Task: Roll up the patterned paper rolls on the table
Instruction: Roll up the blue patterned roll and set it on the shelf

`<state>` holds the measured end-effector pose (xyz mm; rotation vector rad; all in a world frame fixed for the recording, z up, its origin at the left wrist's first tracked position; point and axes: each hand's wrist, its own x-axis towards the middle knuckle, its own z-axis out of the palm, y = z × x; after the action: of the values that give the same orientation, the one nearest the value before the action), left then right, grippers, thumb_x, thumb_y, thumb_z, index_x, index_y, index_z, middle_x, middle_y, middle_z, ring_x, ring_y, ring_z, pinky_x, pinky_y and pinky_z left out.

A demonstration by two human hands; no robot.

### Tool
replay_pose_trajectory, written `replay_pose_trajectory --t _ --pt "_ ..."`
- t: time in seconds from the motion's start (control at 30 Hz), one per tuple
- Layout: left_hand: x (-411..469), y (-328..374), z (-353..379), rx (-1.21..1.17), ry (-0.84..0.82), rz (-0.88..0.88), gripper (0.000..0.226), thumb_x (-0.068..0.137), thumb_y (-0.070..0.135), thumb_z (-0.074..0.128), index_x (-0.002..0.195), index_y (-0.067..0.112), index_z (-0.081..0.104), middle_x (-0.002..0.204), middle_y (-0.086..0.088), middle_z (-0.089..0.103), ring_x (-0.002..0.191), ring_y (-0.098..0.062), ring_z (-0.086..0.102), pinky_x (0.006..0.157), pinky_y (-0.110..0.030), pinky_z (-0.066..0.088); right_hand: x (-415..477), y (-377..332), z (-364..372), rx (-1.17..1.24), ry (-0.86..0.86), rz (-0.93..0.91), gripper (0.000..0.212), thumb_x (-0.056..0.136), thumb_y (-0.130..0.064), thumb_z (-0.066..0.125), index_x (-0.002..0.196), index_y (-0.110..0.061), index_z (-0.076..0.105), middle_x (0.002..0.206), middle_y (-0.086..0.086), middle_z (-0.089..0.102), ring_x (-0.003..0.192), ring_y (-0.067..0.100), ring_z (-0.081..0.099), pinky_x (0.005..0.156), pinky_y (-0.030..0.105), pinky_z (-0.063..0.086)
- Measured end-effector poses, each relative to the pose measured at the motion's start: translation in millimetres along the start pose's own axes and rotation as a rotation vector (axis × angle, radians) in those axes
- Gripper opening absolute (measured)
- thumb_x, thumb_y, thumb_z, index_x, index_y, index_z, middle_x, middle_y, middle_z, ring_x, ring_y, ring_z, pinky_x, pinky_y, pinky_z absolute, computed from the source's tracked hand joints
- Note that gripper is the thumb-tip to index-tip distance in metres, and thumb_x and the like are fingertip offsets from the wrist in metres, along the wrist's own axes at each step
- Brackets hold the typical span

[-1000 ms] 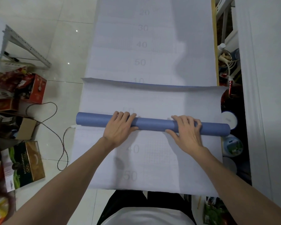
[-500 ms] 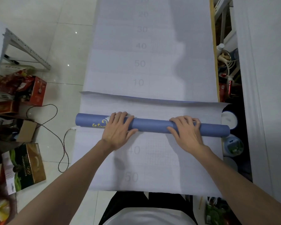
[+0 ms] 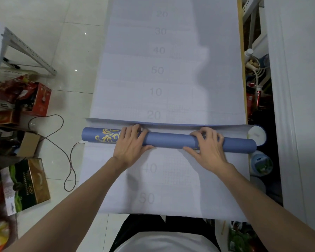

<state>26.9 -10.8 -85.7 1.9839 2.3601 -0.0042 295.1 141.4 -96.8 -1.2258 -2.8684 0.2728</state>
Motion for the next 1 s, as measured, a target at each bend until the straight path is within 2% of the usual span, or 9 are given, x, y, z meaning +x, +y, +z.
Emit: replay_pose_trajectory --t 0.07,0.2,0.33,0.43,0.53,0.63,0.7,0.83,1.0 --pt "2 -2 -1 0.018 -0.017 0.017 0.06 0.092 0.062 0.039 0.121 0.014 0.06 0.105 -0.009 0.059 0.088 -0.032 0.053 0.085 -0.042 0.038 0 3 0 -0.037 -0.012 -0.026 0.06 0.08 -0.074 0.052 0.119 -0.028 0.057 0.112 0.002 0.048 0.104 0.025 0.048 0.089 0.042 0.029" --pt "4 -6 -2 -0.081 0.012 0.022 0.051 0.097 0.053 0.033 0.115 0.013 0.06 0.1 -0.005 0.064 0.086 -0.03 0.057 0.088 -0.039 0.035 5 6 -6 -0.014 0.009 -0.006 0.049 0.087 -0.071 0.041 0.107 -0.028 0.055 0.104 -0.007 0.06 0.103 0.022 0.051 0.089 0.042 0.028" --pt "0 -9 3 -0.087 0.042 0.06 0.057 0.095 0.058 0.042 0.122 0.011 0.058 0.117 -0.014 0.056 0.096 -0.033 0.052 0.092 -0.043 0.038 5 0 -6 0.01 0.012 0.052 0.047 0.093 -0.062 0.034 0.109 -0.027 0.061 0.116 -0.003 0.058 0.111 0.022 0.05 0.095 0.043 0.028" --pt "2 -8 0 -0.058 0.045 0.038 0.063 0.094 0.06 0.037 0.125 0.01 0.059 0.108 -0.013 0.057 0.089 -0.033 0.053 0.085 -0.043 0.041 9 2 -8 0.024 -0.065 0.063 0.057 0.086 -0.069 0.046 0.124 -0.029 0.058 0.133 0.002 0.048 0.123 0.024 0.044 0.1 0.043 0.025" --pt "11 -7 -3 -0.036 -0.018 0.029 0.058 0.097 0.053 0.039 0.129 0.009 0.057 0.107 -0.012 0.06 0.09 -0.033 0.055 0.084 -0.045 0.045 18 7 -10 -0.052 -0.12 -0.004 0.08 0.077 -0.065 0.065 0.138 -0.017 0.049 0.135 0.008 0.05 0.121 0.03 0.048 0.098 0.045 0.029" --pt "21 -6 -5 -0.053 -0.08 0.01 0.053 0.1 0.046 0.036 0.132 0.008 0.052 0.116 -0.013 0.06 0.098 -0.034 0.055 0.093 -0.048 0.044 35 12 -16 -0.069 -0.175 0.0 0.067 0.08 -0.052 0.069 0.134 -0.016 0.053 0.124 0.008 0.056 0.109 0.029 0.054 0.096 0.043 0.031" --pt "27 -5 -6 -0.049 -0.124 0.033 0.055 0.096 0.045 0.044 0.134 0.006 0.051 0.12 -0.013 0.059 0.1 -0.034 0.056 0.095 -0.049 0.043 47 12 -21 -0.103 -0.226 -0.043 0.055 0.08 -0.049 0.066 0.126 -0.02 0.057 0.115 0.006 0.058 0.101 0.027 0.055 0.091 0.04 0.035" --pt "48 0 -12 -0.022 -0.257 0.016 0.054 0.074 0.037 0.064 0.119 0.009 0.058 0.109 -0.014 0.061 0.09 -0.036 0.055 0.079 -0.046 0.042 70 10 -25 -0.093 -0.357 -0.041 0.054 0.073 -0.053 0.065 0.117 -0.024 0.055 0.109 0.003 0.06 0.098 0.025 0.056 0.084 0.039 0.039" --pt "62 2 -16 -0.055 -0.296 -0.112 0.046 0.065 0.038 0.068 0.101 0.011 0.059 0.101 -0.011 0.058 0.087 -0.034 0.055 0.073 -0.041 0.035 91 11 -24 -0.161 -0.387 -0.12 0.051 0.075 -0.057 0.063 0.115 -0.026 0.057 0.111 0.007 0.059 0.103 0.028 0.054 0.084 0.04 0.036"
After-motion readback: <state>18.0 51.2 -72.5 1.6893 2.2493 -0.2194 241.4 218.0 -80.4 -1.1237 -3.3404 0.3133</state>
